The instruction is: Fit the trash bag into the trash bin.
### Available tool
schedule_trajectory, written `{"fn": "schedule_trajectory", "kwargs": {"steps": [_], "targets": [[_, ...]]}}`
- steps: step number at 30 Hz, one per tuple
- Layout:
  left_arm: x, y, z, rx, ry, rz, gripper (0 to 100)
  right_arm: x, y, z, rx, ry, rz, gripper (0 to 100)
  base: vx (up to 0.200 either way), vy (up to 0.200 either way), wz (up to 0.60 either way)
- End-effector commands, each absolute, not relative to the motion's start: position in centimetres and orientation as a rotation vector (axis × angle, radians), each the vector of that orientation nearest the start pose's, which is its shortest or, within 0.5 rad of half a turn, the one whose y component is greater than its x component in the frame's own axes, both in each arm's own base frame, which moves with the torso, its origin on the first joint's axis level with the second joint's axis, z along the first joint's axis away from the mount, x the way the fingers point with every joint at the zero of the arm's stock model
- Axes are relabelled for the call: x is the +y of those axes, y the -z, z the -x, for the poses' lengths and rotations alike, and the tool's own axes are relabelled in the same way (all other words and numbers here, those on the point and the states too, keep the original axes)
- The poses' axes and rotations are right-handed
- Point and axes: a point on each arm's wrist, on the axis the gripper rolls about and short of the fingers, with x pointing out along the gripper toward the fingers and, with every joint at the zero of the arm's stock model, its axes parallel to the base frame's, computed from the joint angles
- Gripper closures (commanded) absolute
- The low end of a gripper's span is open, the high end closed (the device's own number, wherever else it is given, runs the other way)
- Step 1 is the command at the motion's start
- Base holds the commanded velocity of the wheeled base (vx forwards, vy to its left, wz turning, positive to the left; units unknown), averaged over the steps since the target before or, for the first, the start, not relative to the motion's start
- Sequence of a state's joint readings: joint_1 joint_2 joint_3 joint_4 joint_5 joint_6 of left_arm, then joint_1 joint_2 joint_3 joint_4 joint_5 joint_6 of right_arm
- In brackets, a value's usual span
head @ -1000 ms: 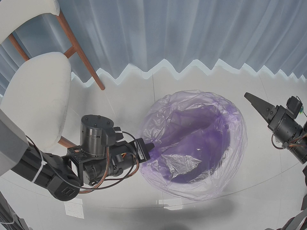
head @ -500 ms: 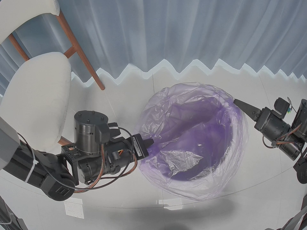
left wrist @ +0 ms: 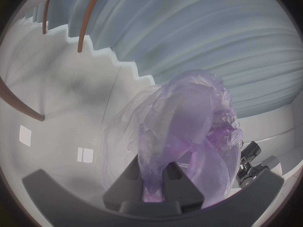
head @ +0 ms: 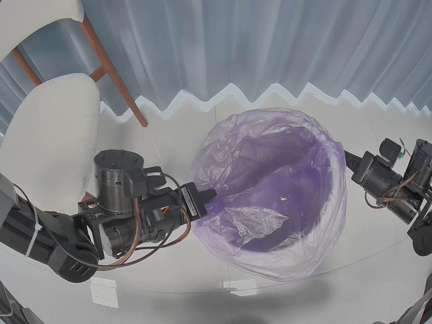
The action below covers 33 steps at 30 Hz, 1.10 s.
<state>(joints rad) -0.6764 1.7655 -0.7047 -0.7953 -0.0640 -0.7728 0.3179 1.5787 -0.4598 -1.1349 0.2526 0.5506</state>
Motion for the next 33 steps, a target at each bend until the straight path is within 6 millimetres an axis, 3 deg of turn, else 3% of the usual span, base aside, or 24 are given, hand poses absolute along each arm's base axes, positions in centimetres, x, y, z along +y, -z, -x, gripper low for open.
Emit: {"fn": "schedule_trajectory", "kwargs": {"steps": [1, 12, 17, 24, 25, 30, 33], "targets": [[-19.0, -16.3, -23.4, 0.496, 0.613, 0.665, 100, 8.3, -16.8, -24.2, 0.175, -0.540, -0.535, 100, 0.000, 0.000, 0.00], [-18.8, -16.8, -23.4, 0.479, 0.616, 0.671, 100, 7.0, -15.8, -26.0, 0.130, -0.481, -0.527, 100, 0.000, 0.000, 0.00], [-18.7, -17.0, -23.4, 0.472, 0.616, 0.674, 100, 5.4, -16.4, -25.4, 0.094, -0.437, -0.512, 100, 0.000, 0.000, 0.00], [-18.7, -16.9, -23.3, 0.475, 0.613, 0.674, 100, 6.4, -16.3, -24.4, 0.109, -0.478, -0.510, 100, 0.000, 0.000, 0.00], [-18.7, -16.8, -23.4, 0.476, 0.611, 0.674, 100, 6.5, -16.3, -24.4, 0.112, -0.482, -0.511, 0, 0.000, 0.000, 0.00], [-18.7, -17.0, -23.6, 0.468, 0.607, 0.677, 100, 6.2, -16.5, -24.2, 0.102, -0.472, -0.519, 0, 0.000, 0.000, 0.00], [-18.4, -17.0, -24.0, 0.459, 0.590, 0.676, 100, 4.1, -17.7, -23.6, 0.043, -0.413, -0.520, 0, 0.000, 0.000, 0.00]]}}
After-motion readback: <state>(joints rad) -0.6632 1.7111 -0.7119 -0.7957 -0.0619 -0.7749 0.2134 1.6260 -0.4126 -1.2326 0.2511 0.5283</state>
